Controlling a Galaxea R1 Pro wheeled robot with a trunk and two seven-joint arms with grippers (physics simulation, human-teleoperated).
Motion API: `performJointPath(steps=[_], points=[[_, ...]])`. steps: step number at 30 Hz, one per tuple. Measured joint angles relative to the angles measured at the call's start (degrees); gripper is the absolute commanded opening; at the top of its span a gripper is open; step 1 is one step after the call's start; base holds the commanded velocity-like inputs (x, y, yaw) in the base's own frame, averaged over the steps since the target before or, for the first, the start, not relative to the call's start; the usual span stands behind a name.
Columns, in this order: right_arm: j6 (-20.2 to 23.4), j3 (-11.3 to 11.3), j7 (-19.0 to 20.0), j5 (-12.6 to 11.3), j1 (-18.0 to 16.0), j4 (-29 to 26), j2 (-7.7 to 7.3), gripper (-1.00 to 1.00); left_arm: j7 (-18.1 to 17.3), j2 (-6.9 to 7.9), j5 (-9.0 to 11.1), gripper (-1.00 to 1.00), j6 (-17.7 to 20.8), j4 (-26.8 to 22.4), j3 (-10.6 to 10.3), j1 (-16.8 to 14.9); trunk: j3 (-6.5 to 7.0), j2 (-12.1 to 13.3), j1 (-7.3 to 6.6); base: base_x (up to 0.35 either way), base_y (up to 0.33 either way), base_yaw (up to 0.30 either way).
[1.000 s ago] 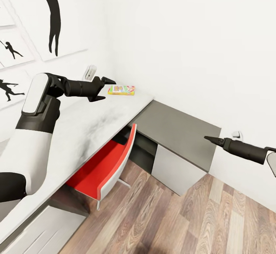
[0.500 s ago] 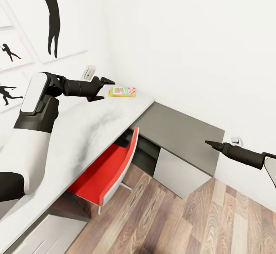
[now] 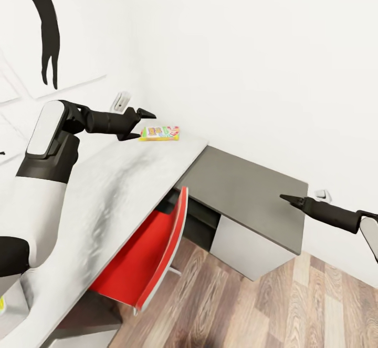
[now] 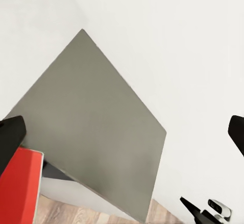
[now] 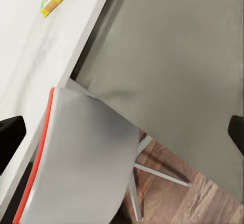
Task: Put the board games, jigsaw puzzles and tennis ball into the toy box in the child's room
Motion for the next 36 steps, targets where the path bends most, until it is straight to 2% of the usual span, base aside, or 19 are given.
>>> performJointPath(steps=[11,18,36], points=[[0.3,0.1,-0.3,-0.1,0.0,0.0,0.12,1.00,-0.1,1.32,0.1,1.00,0.0,-0.1,-0.2,0.3,0.00,0.0,0.00,0.028,0.012,-0.270],[0.3,0.2,-0.4,0.0,0.0,0.0,0.33,1.00,0.0,1.65,0.1,1.00,0.0,-0.1,-0.2,0.3,0.00,0.0,0.00,0.005,0.002,-0.258],[0.3,0.0,-0.3,-0.1,0.0,-0.8,0.91,1.00,0.3,2.88,0.0,1.00,0.0,-0.1,-0.2,0.7,0.00,0.0,0.00,0.025,0.000,-0.058]])
